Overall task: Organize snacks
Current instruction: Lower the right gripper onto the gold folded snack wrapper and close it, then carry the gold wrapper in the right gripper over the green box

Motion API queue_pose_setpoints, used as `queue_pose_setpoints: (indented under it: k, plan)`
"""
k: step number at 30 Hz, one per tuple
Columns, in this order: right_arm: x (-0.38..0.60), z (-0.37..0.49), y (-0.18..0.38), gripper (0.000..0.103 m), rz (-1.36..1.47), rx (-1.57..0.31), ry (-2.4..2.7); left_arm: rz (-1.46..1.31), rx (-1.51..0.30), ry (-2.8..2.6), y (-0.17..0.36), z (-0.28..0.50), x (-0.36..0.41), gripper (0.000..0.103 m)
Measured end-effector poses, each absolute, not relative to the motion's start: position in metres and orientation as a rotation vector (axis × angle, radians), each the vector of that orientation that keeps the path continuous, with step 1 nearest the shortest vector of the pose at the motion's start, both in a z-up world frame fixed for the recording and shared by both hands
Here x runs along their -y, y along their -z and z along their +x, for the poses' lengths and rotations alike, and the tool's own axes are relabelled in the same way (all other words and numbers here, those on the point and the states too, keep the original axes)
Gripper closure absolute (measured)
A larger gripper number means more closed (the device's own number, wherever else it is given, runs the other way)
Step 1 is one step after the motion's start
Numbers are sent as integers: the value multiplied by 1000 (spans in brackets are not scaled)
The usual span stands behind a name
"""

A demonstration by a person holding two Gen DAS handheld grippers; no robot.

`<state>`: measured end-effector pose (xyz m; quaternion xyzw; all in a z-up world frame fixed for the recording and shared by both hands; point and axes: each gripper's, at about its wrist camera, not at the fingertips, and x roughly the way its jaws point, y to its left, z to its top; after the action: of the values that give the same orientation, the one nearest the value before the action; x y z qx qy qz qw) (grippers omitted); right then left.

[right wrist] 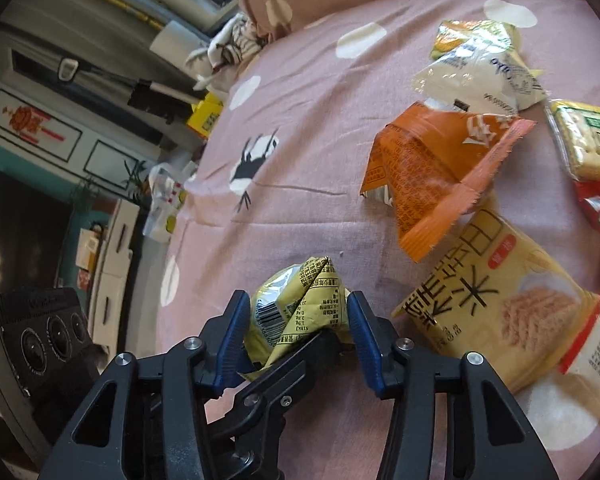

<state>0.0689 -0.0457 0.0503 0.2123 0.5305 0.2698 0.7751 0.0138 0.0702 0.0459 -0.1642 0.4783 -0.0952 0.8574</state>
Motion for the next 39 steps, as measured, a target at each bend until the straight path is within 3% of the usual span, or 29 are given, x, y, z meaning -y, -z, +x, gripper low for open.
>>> queue_pose_setpoints:
  k: [10, 21, 39]
  plan:
    - [115, 3, -121, 51, 477, -868, -421, -232, -804, 419, -96, -19, -15, 71]
    - [221, -41, -166, 51, 594, -662, -196, -88, -698, 662, -138, -32, 90, 71]
    - [343, -75, -134, 51, 806, -675, 242, 56, -871, 1019, -111, -27, 237, 71]
